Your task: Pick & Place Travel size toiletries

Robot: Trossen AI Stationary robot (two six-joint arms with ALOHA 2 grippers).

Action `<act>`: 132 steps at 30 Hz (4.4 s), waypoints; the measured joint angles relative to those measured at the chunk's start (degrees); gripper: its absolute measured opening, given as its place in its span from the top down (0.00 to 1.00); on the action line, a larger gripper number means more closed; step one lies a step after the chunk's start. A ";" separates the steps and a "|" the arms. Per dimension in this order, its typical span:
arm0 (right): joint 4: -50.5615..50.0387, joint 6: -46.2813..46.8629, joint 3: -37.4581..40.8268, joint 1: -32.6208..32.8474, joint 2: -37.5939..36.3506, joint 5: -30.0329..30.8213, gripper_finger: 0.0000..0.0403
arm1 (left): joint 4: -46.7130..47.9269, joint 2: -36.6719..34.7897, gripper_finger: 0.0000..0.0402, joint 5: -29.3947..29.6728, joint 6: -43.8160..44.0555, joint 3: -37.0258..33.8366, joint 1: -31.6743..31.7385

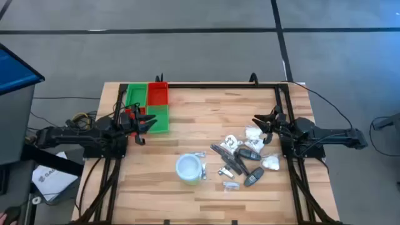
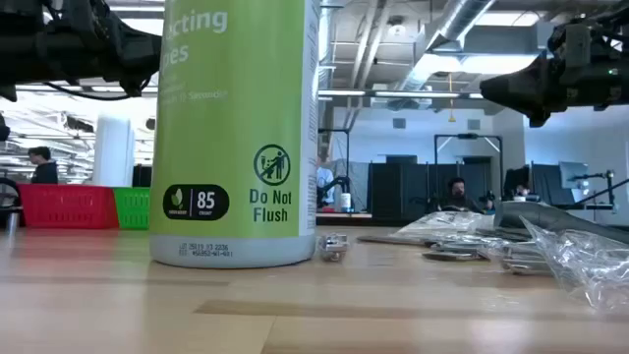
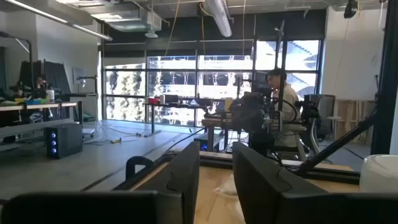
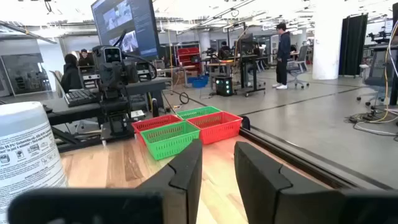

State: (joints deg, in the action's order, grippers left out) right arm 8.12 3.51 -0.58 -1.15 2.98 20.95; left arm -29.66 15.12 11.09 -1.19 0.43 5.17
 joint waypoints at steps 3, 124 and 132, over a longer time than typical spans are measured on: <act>0.00 0.00 0.00 -0.01 0.02 0.00 0.78 | -0.01 -0.01 0.78 0.00 0.00 0.01 0.00; -39.77 23.01 -27.69 9.63 31.31 -7.76 0.79 | -16.88 54.68 0.78 -2.91 7.59 18.23 3.06; -41.28 29.26 -33.88 18.92 53.58 -10.19 0.67 | -17.17 54.68 0.78 -2.71 7.51 18.23 3.06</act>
State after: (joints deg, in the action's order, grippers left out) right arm -33.16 32.77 -34.46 17.77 56.56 10.76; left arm -46.83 69.80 8.38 6.32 18.65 8.23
